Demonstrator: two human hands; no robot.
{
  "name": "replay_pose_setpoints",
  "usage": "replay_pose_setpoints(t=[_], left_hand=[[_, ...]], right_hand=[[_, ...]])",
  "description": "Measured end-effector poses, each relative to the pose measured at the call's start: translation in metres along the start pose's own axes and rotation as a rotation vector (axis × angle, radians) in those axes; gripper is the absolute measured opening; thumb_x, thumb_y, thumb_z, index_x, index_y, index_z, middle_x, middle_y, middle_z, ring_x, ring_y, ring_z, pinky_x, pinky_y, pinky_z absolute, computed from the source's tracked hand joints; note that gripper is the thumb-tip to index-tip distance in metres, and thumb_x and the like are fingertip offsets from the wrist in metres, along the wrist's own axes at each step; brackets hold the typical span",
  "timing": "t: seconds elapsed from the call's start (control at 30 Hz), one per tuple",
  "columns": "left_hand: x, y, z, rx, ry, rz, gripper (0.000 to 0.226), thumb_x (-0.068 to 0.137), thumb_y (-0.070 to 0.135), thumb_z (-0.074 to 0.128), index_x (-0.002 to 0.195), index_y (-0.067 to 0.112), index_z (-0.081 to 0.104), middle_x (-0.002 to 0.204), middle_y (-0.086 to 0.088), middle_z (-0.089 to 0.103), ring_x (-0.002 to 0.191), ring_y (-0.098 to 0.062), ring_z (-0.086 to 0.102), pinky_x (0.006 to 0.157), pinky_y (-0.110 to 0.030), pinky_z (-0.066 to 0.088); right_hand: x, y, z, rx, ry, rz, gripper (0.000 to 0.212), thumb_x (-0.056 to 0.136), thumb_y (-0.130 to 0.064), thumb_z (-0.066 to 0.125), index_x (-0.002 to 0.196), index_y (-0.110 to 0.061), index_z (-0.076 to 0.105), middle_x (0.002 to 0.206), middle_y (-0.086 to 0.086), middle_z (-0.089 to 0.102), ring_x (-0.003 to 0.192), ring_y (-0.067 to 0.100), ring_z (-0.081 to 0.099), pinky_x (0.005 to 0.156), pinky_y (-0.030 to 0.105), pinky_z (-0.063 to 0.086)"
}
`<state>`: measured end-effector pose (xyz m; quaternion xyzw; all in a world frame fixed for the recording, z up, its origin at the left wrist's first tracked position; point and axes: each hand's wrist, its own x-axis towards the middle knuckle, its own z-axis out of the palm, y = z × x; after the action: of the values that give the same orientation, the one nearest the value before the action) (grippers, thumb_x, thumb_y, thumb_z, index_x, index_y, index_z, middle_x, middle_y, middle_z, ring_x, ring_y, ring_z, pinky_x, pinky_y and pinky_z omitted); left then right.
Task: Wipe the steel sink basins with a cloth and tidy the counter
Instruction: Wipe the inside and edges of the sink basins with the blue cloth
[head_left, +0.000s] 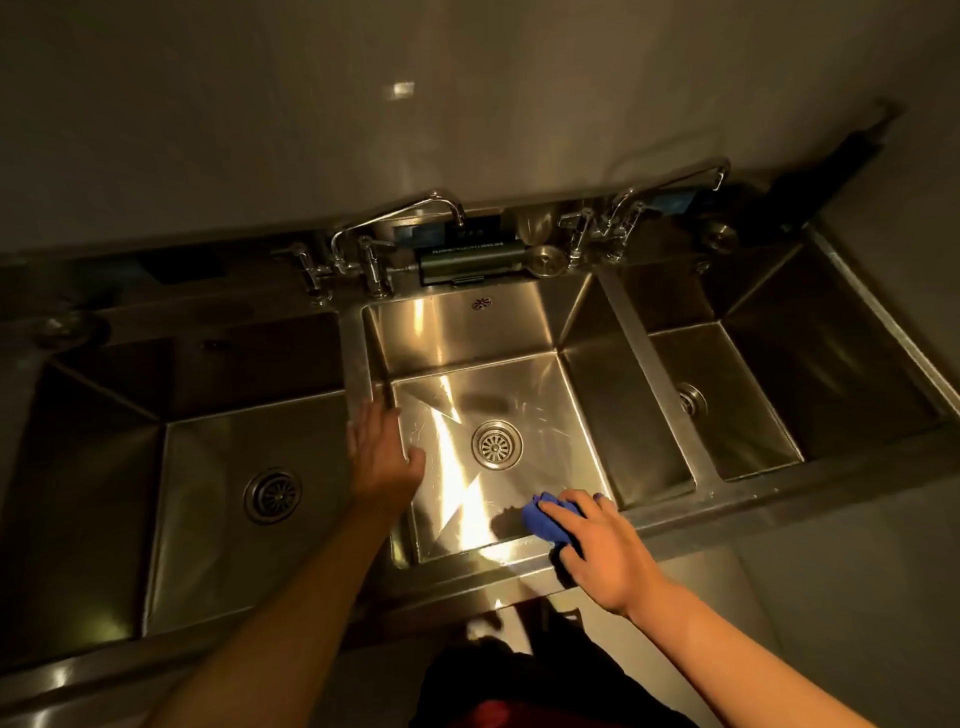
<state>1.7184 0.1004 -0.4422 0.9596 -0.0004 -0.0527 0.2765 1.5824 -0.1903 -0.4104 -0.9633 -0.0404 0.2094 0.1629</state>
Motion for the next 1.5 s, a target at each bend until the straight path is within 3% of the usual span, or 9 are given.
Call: replay_pose_setpoints(t=[0.3, 0.53, 0.7, 0.9, 0.97, 1.07, 1.17, 1.3, 1.5], left_hand=[[-0.138, 0.034, 0.053, -0.053, -0.135, 0.181, 0.055, 0.081, 0.010, 0.079, 0.134, 0.009, 0.063, 0.146, -0.015, 0.056, 0.135, -0.036, 0.055, 0.109, -0.059, 0.045], [-0.158, 0.062, 0.055, -0.048, -0.038, 0.031, 0.039, 0.078, 0.006, 0.082, 0.116, 0.011, 0.073, 0.118, -0.008, 0.072, 0.112, -0.031, 0.070, 0.102, -0.055, 0.046], [-0.155, 0.097, 0.072, 0.017, -0.154, -0.047, 0.046, 0.091, 0.019, 0.070, 0.136, 0.017, 0.061, 0.141, -0.005, 0.059, 0.134, -0.026, 0.054, 0.119, -0.046, 0.032], [-0.168, 0.167, 0.102, 0.048, -0.130, -0.036, 0.044, 0.087, 0.028, 0.060, 0.130, 0.025, 0.059, 0.130, 0.003, 0.061, 0.124, -0.021, 0.056, 0.111, -0.057, 0.036], [-0.166, 0.195, 0.116, 0.082, -0.165, -0.101, 0.051, 0.092, 0.034, 0.058, 0.141, 0.033, 0.049, 0.143, 0.009, 0.050, 0.136, -0.014, 0.044, 0.120, -0.052, 0.026], [-0.166, 0.238, 0.145, 0.103, -0.172, -0.089, 0.054, 0.098, 0.036, 0.052, 0.152, 0.033, 0.041, 0.157, 0.008, 0.039, 0.150, -0.018, 0.029, 0.125, -0.052, 0.020], [-0.168, 0.275, 0.171, 0.128, -0.216, -0.075, 0.056, 0.102, 0.038, 0.047, 0.157, 0.036, 0.034, 0.166, 0.007, 0.027, 0.158, -0.025, 0.014, 0.128, -0.050, 0.015], [-0.174, 0.304, 0.193, 0.187, -0.241, -0.047, 0.054, 0.102, 0.042, 0.044, 0.156, 0.039, 0.038, 0.169, 0.007, 0.021, 0.159, -0.027, 0.008, 0.128, -0.051, 0.012], [-0.170, 0.310, 0.199, 0.219, -0.239, -0.071, 0.054, 0.097, 0.045, 0.059, 0.150, 0.038, 0.049, 0.164, 0.006, 0.033, 0.156, -0.030, 0.020, 0.124, -0.053, 0.024]], right_hand=[[-0.010, -0.014, 0.002, -0.112, 0.213, -0.063, 0.029, 0.089, -0.048, 0.056, 0.107, -0.026, 0.060, 0.107, -0.007, 0.051, 0.102, 0.015, 0.050, 0.108, 0.038, 0.034], [-0.003, 0.000, -0.003, -0.054, 0.090, -0.191, 0.048, 0.103, -0.038, 0.040, 0.151, -0.030, 0.037, 0.158, -0.006, 0.033, 0.138, 0.018, 0.038, 0.114, 0.038, 0.035], [0.007, 0.032, -0.013, -0.164, 0.034, -0.271, 0.034, 0.106, -0.038, 0.036, 0.137, -0.031, 0.047, 0.134, -0.003, 0.053, 0.120, 0.025, 0.052, 0.100, 0.041, 0.044], [-0.017, 0.140, -0.046, -0.186, 0.104, -0.329, 0.038, 0.110, -0.038, 0.033, 0.142, -0.030, 0.052, 0.141, -0.004, 0.053, 0.129, 0.019, 0.049, 0.116, 0.039, 0.030], [-0.026, 0.178, -0.068, -0.199, 0.153, -0.468, 0.031, 0.105, -0.026, 0.052, 0.133, -0.019, 0.064, 0.135, 0.003, 0.062, 0.126, 0.022, 0.057, 0.117, 0.036, 0.037], [-0.043, 0.225, -0.085, -0.139, 0.235, -0.604, 0.035, 0.075, -0.011, 0.086, 0.109, -0.013, 0.078, 0.115, 0.010, 0.073, 0.104, 0.026, 0.073, 0.089, 0.036, 0.059], [-0.050, 0.272, -0.100, -0.081, 0.205, -0.455, 0.046, 0.065, -0.013, 0.095, 0.108, -0.015, 0.079, 0.113, 0.009, 0.074, 0.100, 0.023, 0.074, 0.082, 0.028, 0.060], [-0.055, 0.354, -0.123, -0.084, 0.149, -0.173, 0.046, 0.105, -0.025, 0.048, 0.151, -0.025, 0.047, 0.154, -0.001, 0.044, 0.141, 0.016, 0.040, 0.119, 0.024, 0.024], [-0.063, 0.425, -0.154, -0.085, 0.165, 0.154, 0.045, 0.103, -0.029, 0.048, 0.148, -0.033, 0.047, 0.145, -0.006, 0.051, 0.134, 0.016, 0.045, 0.114, 0.034, 0.033]])
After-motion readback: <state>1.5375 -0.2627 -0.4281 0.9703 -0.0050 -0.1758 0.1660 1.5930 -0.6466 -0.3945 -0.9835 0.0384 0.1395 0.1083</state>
